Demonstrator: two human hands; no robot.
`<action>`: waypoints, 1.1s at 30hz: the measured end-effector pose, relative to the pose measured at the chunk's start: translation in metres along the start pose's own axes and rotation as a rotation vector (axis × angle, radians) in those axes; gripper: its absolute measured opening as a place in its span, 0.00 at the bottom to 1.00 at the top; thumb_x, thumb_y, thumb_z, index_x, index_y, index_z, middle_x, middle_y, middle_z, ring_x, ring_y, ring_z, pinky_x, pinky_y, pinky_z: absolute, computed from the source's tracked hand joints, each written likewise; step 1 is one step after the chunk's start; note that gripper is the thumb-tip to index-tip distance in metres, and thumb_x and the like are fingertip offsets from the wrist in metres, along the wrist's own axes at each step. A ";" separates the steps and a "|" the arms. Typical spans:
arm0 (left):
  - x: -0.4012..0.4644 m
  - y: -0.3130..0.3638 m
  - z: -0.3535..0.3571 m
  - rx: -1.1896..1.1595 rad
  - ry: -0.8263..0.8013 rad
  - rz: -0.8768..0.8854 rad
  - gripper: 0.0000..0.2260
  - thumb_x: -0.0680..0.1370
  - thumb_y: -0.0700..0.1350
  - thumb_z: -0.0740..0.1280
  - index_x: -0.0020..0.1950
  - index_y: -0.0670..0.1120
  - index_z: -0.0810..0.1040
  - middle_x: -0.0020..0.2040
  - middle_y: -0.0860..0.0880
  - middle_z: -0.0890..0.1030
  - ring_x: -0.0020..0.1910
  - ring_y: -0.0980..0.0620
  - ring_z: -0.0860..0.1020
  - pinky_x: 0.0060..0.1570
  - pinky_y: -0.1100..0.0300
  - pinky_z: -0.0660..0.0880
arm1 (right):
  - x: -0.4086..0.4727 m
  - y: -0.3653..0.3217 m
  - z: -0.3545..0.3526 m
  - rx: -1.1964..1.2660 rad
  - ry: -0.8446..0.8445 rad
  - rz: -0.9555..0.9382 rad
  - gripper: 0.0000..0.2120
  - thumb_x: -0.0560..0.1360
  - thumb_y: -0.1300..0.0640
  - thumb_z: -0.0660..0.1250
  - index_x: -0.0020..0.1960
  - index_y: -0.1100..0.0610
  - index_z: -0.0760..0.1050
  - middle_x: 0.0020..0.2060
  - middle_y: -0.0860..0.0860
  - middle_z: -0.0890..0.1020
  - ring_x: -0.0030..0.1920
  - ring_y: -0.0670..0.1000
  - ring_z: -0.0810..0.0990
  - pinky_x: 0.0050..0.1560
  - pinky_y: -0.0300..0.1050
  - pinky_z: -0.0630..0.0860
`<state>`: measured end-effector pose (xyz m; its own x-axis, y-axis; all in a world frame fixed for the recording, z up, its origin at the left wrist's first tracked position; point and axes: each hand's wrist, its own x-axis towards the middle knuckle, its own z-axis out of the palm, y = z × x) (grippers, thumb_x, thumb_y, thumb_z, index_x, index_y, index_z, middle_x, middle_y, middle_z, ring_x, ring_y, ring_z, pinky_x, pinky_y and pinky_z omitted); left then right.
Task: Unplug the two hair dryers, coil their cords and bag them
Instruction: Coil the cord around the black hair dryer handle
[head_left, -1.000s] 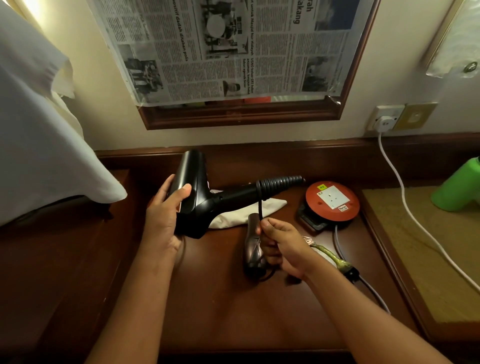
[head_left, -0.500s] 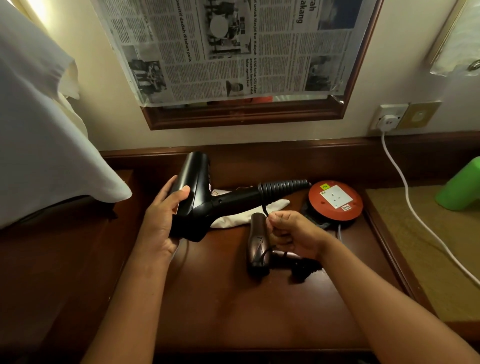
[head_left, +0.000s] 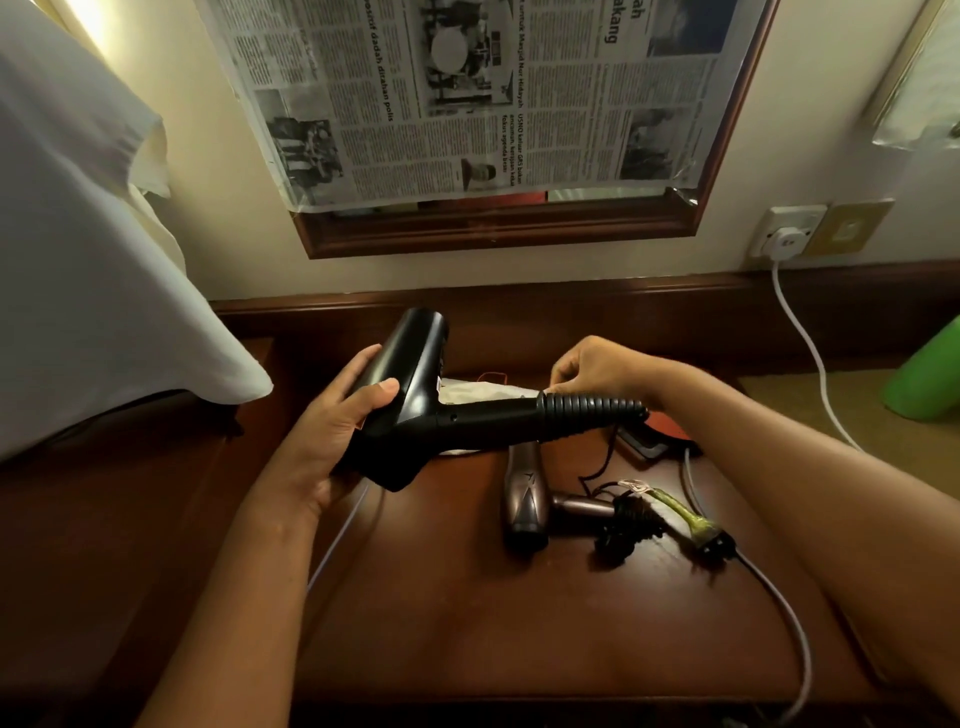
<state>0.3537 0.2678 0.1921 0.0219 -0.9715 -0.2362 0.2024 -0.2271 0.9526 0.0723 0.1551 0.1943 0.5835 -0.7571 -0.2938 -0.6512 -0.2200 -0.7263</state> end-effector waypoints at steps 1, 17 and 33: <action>0.000 0.000 0.000 0.010 -0.005 -0.004 0.28 0.68 0.47 0.71 0.68 0.57 0.71 0.61 0.43 0.78 0.53 0.42 0.82 0.48 0.52 0.81 | 0.003 -0.004 -0.002 -0.061 0.011 -0.008 0.11 0.74 0.53 0.70 0.35 0.58 0.81 0.28 0.47 0.79 0.29 0.39 0.75 0.33 0.32 0.71; 0.020 -0.007 0.019 0.213 0.194 0.067 0.32 0.73 0.44 0.72 0.73 0.60 0.64 0.60 0.50 0.74 0.57 0.45 0.78 0.58 0.47 0.76 | -0.001 -0.045 -0.024 -0.496 0.113 -0.174 0.08 0.76 0.54 0.67 0.47 0.55 0.84 0.39 0.42 0.81 0.41 0.39 0.77 0.45 0.36 0.71; 0.029 0.000 0.050 0.073 0.375 0.165 0.29 0.73 0.40 0.72 0.72 0.56 0.69 0.51 0.54 0.78 0.48 0.52 0.82 0.52 0.54 0.79 | -0.041 -0.032 0.020 -0.145 0.463 -0.020 0.12 0.77 0.63 0.57 0.46 0.60 0.79 0.35 0.50 0.77 0.34 0.47 0.72 0.31 0.38 0.65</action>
<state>0.3049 0.2365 0.1949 0.4063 -0.9059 -0.1194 0.0965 -0.0874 0.9915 0.0791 0.2059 0.2171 0.3405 -0.9389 0.0504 -0.7226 -0.2956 -0.6249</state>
